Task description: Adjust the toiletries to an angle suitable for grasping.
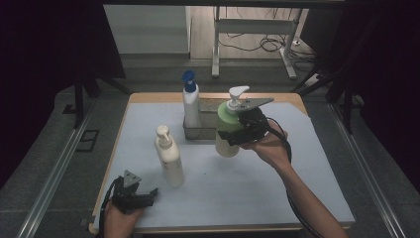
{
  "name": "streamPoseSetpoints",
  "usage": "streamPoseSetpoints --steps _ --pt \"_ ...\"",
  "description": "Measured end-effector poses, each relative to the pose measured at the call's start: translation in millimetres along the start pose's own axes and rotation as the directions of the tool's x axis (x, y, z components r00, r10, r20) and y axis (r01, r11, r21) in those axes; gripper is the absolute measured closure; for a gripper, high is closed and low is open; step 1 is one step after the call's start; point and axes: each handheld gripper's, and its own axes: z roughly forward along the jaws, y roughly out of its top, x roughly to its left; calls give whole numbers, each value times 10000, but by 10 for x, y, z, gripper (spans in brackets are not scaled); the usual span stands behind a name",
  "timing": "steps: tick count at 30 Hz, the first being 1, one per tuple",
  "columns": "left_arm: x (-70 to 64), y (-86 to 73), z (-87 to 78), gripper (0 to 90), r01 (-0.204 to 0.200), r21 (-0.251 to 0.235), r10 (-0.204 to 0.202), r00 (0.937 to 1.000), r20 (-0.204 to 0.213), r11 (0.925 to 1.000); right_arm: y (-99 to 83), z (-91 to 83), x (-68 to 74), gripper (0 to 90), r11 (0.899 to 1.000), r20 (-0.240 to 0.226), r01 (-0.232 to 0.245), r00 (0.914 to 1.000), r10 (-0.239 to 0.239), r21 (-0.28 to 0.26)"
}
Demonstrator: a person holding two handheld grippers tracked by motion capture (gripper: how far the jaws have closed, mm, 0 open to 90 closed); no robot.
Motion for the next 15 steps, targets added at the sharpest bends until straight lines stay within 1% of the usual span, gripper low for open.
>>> streamPoseSetpoints --steps 6,8,10,15 --pt "0 0 0 121 0 3 0 10000 1 10000 94 18 -78 120 10000 215 36 9998 -34 -63" --pt "0 0 0 121 -1 3 1 10000 -1 10000 130 25 -91 120 10000 264 -78 9996 80 -48" --pt "0 0 0 121 0 3 0 10000 0 10000 161 39 -115 120 10000 337 -37 9994 39 -49" --pt "0 1 0 122 -1 1 1 10000 -3 10000 228 69 -190 120 9998 435 -216 9988 217 -30"
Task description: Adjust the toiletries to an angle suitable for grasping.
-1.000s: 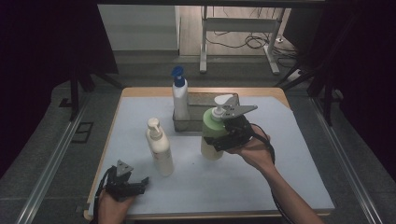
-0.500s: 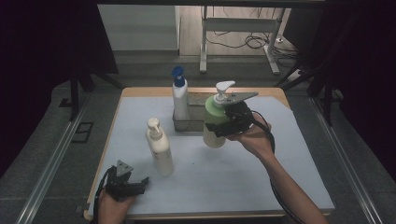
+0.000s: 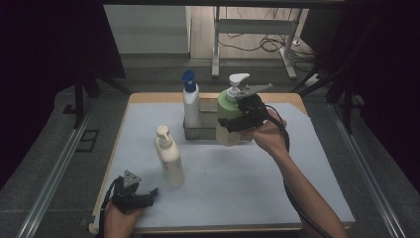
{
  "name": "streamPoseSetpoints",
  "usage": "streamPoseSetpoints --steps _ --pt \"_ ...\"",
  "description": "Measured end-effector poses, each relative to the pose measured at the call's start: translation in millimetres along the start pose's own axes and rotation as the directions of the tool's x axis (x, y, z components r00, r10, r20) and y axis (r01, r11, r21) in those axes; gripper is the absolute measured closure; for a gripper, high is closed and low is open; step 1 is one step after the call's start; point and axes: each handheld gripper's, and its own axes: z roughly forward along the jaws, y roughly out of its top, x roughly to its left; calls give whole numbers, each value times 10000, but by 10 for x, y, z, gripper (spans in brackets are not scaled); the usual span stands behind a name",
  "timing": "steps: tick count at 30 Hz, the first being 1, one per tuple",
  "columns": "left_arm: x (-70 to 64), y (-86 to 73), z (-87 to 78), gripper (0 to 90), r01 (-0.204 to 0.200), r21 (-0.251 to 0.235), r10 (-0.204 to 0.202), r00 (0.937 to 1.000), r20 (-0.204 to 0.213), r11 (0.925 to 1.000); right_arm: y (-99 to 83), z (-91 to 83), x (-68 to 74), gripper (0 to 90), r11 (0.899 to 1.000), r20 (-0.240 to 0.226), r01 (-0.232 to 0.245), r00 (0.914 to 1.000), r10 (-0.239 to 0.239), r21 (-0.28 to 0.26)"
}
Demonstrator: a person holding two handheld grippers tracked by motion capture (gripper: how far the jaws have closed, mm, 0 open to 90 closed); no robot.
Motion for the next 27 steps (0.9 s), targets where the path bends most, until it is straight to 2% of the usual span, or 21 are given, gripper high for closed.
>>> streamPoseSetpoints --steps 19,27 --pt "1 0 0 122 -3 4 3 10000 3 10000 212 214 -225 120 9988 808 -483 9955 486 -56" --pt "1 0 0 122 -6 5 6 10000 2 10000 264 295 -316 120 9969 935 -778 9925 789 -153"
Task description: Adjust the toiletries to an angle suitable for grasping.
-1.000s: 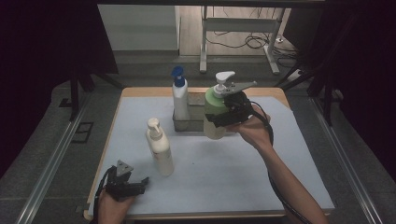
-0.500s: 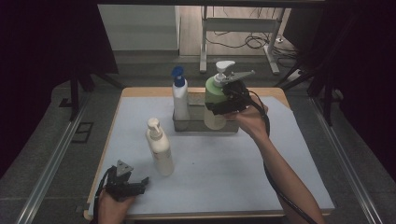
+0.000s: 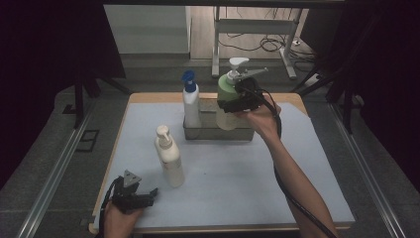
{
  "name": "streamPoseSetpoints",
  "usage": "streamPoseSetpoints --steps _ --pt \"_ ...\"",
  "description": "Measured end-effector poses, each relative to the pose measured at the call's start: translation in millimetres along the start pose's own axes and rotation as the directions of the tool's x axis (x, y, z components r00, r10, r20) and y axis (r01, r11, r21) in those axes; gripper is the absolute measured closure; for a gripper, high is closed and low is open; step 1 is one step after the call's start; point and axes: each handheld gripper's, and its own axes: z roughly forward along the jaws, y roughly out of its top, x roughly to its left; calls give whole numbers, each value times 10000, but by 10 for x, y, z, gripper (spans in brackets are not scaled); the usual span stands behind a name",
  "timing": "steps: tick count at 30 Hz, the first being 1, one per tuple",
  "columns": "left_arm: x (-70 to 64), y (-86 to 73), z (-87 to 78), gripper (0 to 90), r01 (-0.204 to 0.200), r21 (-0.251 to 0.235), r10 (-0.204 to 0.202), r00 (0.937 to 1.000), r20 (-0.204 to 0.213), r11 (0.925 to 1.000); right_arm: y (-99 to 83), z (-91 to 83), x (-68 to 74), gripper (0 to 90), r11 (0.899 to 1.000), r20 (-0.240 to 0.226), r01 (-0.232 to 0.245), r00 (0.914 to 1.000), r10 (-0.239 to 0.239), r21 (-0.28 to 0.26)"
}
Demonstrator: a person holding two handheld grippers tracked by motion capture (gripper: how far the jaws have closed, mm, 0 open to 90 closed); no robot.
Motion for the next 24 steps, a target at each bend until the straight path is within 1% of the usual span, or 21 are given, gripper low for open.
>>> streamPoseSetpoints --steps 5,13,18,24 --pt "2 0 -2 122 -28 25 28 10000 9 10000 23 79 -37 120 10000 235 -85 9997 84 41" --pt "2 0 -2 122 -27 25 27 10000 6 10000 -5 209 -111 120 9995 428 -290 9987 286 93" --pt "2 0 -1 121 -27 19 27 10000 4 10000 -52 288 -129 120 9997 527 -203 9984 195 155" --pt "1 0 -2 122 -21 18 21 10000 8 10000 -114 356 -152 120 9995 561 -220 9982 207 225"
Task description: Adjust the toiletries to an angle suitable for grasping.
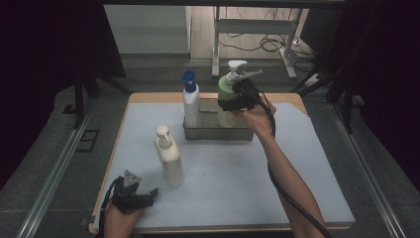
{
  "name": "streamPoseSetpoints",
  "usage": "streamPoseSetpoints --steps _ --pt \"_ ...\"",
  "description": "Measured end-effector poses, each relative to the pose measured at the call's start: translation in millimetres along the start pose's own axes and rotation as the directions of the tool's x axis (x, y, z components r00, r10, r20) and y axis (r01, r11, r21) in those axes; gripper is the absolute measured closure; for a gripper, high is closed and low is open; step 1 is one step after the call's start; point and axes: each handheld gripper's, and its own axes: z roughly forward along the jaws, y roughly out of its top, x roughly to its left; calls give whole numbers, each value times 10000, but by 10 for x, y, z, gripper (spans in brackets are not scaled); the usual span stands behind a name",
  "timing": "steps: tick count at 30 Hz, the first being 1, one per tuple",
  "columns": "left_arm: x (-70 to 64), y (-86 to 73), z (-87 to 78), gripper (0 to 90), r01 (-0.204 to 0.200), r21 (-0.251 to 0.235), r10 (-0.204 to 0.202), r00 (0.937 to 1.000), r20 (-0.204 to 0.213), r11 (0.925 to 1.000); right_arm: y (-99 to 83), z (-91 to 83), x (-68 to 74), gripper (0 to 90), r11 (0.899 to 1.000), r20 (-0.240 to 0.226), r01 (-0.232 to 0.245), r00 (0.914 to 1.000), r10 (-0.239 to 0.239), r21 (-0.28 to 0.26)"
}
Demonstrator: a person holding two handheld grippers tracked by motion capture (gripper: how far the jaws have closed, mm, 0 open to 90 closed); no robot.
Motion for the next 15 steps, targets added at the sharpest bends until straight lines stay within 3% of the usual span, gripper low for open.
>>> streamPoseSetpoints --steps 15 --pt "0 0 0 122 1 1 -1 10000 -1 10000 -153 159 -24 120 9992 -89 -61 9999 64 396"
